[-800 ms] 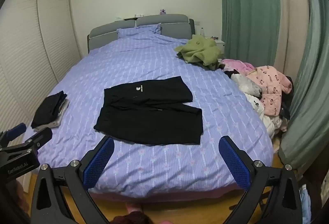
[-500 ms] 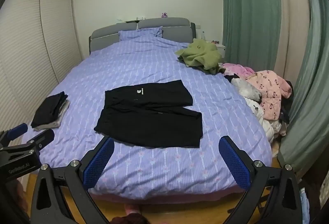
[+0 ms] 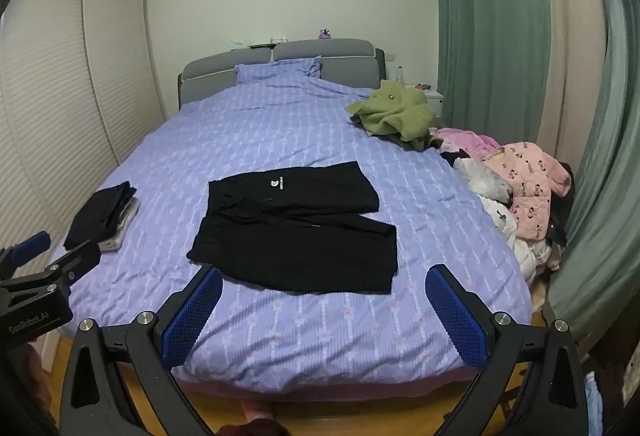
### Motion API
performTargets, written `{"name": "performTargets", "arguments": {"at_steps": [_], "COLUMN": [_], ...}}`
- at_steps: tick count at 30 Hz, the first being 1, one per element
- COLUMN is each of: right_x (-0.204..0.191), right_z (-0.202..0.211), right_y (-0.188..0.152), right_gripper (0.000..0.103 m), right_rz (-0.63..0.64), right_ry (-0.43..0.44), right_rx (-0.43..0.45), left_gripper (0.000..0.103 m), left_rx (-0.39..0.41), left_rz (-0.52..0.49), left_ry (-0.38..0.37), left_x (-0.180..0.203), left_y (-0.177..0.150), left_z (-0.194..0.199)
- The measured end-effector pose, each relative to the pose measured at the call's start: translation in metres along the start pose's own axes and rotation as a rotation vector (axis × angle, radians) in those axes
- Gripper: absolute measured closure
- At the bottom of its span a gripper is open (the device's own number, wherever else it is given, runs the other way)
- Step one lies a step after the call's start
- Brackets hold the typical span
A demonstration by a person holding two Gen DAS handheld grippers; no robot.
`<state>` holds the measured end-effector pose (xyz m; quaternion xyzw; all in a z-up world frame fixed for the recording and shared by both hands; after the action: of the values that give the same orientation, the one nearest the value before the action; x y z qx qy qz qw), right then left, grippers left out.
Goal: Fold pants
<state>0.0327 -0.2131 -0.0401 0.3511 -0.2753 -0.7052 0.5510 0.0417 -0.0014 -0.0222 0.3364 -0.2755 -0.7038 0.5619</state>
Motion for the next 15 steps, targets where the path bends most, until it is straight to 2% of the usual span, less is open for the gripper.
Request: {"name": "performTargets", "arguments": {"at_steps": [15], "right_x": [-0.0062], "right_z": [-0.0052], "right_y": [-0.0002], "right_gripper": [0.0], "right_rz": [0.014], "right_ry": [0.019], "right_rx": [-0.014], "left_gripper": [0.0], "left_rx": [0.0], "left_rz": [0.009], "left_ry": [0.012], "left_x": [-0.0033], "left_y": [-0.0031], "left_z": [-0.0025]}}
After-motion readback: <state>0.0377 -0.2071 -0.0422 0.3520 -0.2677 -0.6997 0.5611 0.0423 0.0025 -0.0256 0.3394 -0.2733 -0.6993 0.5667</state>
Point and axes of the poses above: each gripper's, at about its wrist camera, not at the fingertips, and z roughly against the way its jaws point, x to its right, y to its top, the point moved 6 cm from there along -z, roughly the way its jaws point, and after that the axes turned 12 degrees about -z, right-handed, at the moved point
